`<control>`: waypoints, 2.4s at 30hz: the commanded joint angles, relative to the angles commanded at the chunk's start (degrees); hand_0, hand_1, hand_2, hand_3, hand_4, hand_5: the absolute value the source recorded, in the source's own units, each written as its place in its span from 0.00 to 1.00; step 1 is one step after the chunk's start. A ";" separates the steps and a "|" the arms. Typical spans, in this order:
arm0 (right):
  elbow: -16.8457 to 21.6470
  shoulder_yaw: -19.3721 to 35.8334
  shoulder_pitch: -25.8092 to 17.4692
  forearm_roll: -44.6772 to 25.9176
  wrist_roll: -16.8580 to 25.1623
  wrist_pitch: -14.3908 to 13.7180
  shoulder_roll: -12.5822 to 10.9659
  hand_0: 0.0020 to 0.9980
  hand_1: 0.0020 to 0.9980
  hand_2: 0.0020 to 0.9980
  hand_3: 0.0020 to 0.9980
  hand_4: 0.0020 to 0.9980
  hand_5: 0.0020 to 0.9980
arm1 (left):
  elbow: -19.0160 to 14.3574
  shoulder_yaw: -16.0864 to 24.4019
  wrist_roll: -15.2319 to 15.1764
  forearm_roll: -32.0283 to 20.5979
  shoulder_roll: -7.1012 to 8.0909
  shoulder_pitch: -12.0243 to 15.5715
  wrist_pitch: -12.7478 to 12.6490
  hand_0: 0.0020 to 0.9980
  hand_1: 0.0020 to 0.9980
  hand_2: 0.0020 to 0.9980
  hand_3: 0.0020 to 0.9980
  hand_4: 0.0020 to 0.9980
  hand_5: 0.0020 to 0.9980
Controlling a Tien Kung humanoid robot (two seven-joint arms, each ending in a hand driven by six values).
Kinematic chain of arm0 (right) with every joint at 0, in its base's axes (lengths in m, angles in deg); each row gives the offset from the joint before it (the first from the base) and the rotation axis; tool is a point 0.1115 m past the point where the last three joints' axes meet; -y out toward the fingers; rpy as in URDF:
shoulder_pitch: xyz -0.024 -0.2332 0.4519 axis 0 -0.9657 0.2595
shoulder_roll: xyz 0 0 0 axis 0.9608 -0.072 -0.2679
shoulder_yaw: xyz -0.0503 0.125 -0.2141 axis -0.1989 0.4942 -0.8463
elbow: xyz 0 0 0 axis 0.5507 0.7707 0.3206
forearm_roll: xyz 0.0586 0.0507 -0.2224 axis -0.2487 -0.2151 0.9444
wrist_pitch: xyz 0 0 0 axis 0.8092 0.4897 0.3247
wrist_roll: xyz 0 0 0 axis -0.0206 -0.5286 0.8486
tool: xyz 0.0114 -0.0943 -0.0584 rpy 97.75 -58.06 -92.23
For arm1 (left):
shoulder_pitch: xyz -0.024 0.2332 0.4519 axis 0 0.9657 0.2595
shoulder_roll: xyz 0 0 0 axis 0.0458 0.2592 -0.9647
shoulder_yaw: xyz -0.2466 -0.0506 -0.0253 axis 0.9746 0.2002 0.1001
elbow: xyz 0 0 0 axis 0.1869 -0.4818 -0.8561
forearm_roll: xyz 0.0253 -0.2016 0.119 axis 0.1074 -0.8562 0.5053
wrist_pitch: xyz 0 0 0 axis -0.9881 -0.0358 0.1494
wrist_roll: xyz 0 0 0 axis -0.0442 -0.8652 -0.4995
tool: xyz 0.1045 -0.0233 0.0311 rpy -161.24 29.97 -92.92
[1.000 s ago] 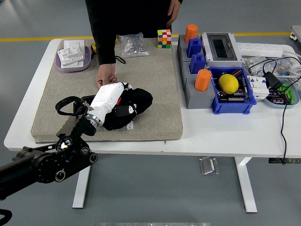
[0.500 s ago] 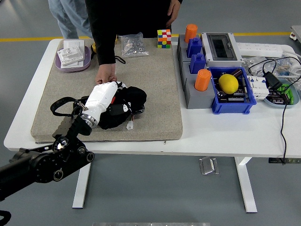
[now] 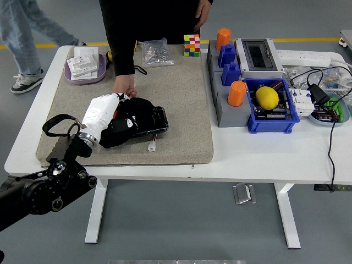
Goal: Pick the rag up,wipe the panel,place it on the desk
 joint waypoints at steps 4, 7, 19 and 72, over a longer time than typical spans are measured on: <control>0.00 0.18 -0.11 0.05 0.02 0.01 0.06 0.72 0.66 0.69 0.59 0.97 0.57 | 0.17 0.78 -0.05 0.81 0.73 0.43 -0.08 0.22 0.17 0.49 0.45 0.29 0.00; 0.00 0.27 -0.14 0.03 0.04 -0.01 0.08 0.72 0.66 0.69 0.59 0.97 0.57 | 0.47 1.49 -0.09 0.94 1.05 0.85 -0.10 0.22 0.17 0.49 0.45 0.29 0.00; 0.00 1.18 -0.35 0.27 -0.11 -0.09 0.26 0.72 0.66 0.69 0.59 0.97 0.57 | 1.39 4.52 -0.36 2.28 2.83 2.82 -0.18 0.22 0.17 0.49 0.45 0.29 0.00; 0.00 1.21 -0.26 0.37 -0.41 -0.19 1.13 0.72 0.66 0.69 0.59 0.97 0.57 | 10.15 19.95 -5.67 2.85 5.68 9.89 -1.85 0.23 0.19 0.49 0.45 0.27 0.00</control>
